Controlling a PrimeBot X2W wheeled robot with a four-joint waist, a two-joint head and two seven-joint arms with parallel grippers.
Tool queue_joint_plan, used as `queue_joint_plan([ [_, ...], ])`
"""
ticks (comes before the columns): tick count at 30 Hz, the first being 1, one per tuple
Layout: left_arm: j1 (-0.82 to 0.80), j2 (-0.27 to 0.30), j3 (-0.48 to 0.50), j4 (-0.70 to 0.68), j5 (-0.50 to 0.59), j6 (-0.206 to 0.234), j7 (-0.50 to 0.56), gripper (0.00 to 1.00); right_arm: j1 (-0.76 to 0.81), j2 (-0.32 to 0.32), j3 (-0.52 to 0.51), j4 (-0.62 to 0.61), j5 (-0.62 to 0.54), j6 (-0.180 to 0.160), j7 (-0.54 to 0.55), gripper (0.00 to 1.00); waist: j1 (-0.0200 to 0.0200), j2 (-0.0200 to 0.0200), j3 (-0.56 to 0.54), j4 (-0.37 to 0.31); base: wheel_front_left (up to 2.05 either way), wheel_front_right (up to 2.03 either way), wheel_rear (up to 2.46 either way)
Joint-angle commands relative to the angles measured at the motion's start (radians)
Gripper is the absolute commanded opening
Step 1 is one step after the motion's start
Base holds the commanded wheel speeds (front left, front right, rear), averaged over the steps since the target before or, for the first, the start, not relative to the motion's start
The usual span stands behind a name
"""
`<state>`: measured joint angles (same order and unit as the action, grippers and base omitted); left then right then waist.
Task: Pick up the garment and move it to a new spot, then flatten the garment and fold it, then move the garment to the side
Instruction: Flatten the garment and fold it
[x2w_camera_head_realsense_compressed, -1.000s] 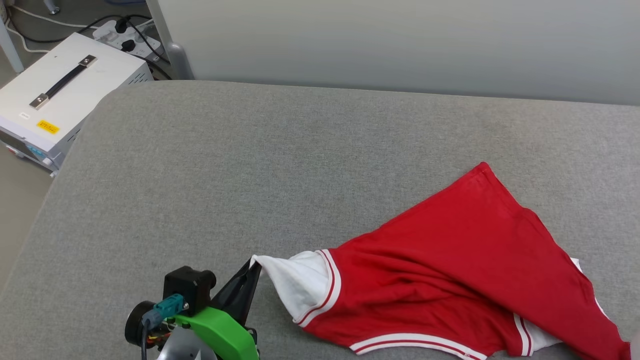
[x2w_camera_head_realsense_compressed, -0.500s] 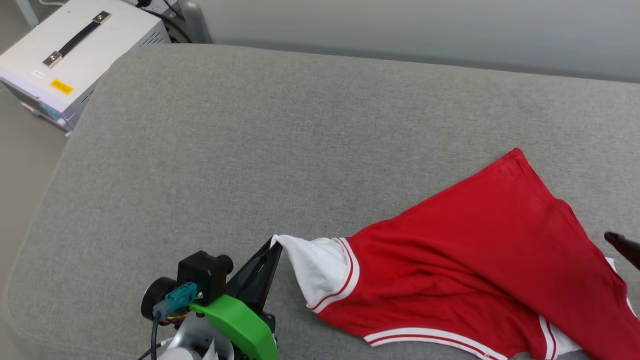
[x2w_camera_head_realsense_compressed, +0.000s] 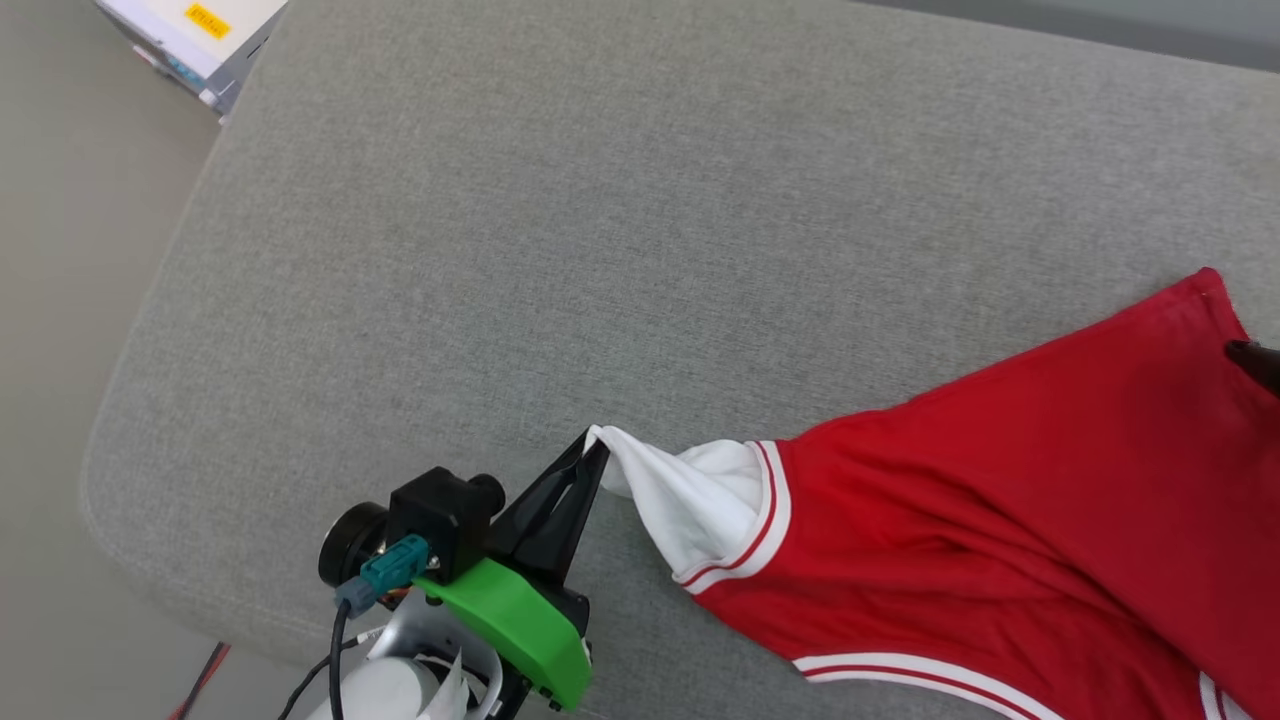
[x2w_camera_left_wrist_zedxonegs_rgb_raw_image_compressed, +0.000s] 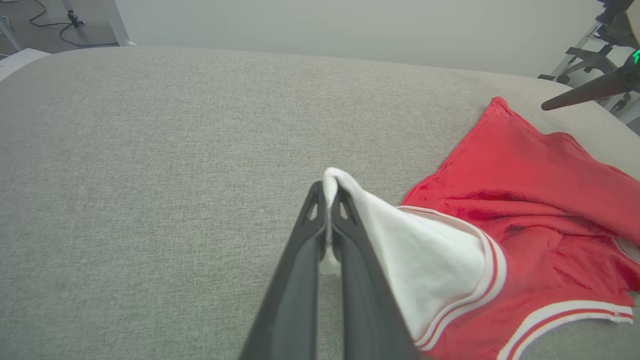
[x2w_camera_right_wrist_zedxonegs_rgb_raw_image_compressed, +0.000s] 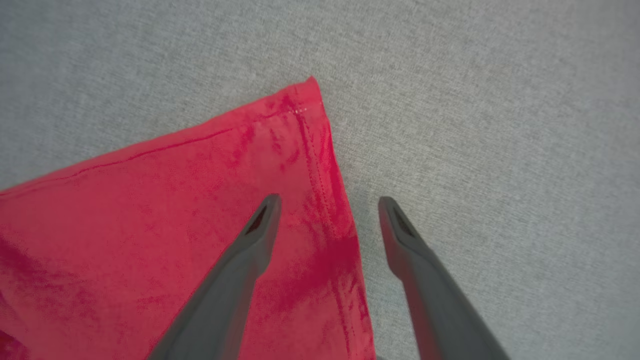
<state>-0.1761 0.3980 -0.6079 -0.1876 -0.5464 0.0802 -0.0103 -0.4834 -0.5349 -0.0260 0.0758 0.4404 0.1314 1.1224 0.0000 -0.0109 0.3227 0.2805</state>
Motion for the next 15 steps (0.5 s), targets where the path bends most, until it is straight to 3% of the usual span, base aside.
queue_joint_plan([
  [1, -0.019, -0.008, 0.0, 0.006, 0.004, -0.008, -0.011, 0.0, -0.023, -0.006, 0.008, 0.024, -0.016, -0.001, 0.005, 1.0, 0.0, 0.0109, 0.06, 0.063, 0.0, 0.0, 0.0],
  [10, -0.044, -0.019, 0.001, 0.039, 0.003, -0.011, -0.033, 0.0, -0.069, -0.032, 0.085, 0.184, -0.039, -0.001, 0.005, 1.0, 0.0, 0.0109, 0.093, 0.1, 0.0, 0.0, 0.0],
  [11, -0.047, -0.017, 0.003, 0.04, 0.002, -0.012, -0.033, 0.0, -0.063, -0.034, 0.095, 0.197, -0.036, -0.001, 0.016, 0.91, 0.0, 0.0109, 0.092, 0.102, 0.0, 0.0, 0.0],
  [12, -0.049, -0.016, 0.004, 0.039, 0.001, -0.012, -0.032, 0.0, -0.06, -0.034, 0.099, 0.204, -0.032, -0.001, 0.02, 0.52, 0.0, 0.0109, 0.091, 0.103, 0.0, 0.0, 0.0],
  [13, -0.051, -0.015, 0.004, 0.039, 0.0, -0.012, -0.031, 0.0, -0.057, -0.032, 0.1, 0.209, -0.027, -0.001, 0.022, 0.0, 0.0, 0.0109, 0.09, 0.104, 0.0, 0.0, 0.0],
  [15, -0.052, -0.01, 0.007, 0.038, 0.0, -0.011, -0.031, 0.0, -0.052, -0.027, 0.104, 0.218, -0.019, -0.001, 0.02, 0.0, 0.0, 0.0109, 0.085, 0.104, 0.0, 0.0, 0.0],
])
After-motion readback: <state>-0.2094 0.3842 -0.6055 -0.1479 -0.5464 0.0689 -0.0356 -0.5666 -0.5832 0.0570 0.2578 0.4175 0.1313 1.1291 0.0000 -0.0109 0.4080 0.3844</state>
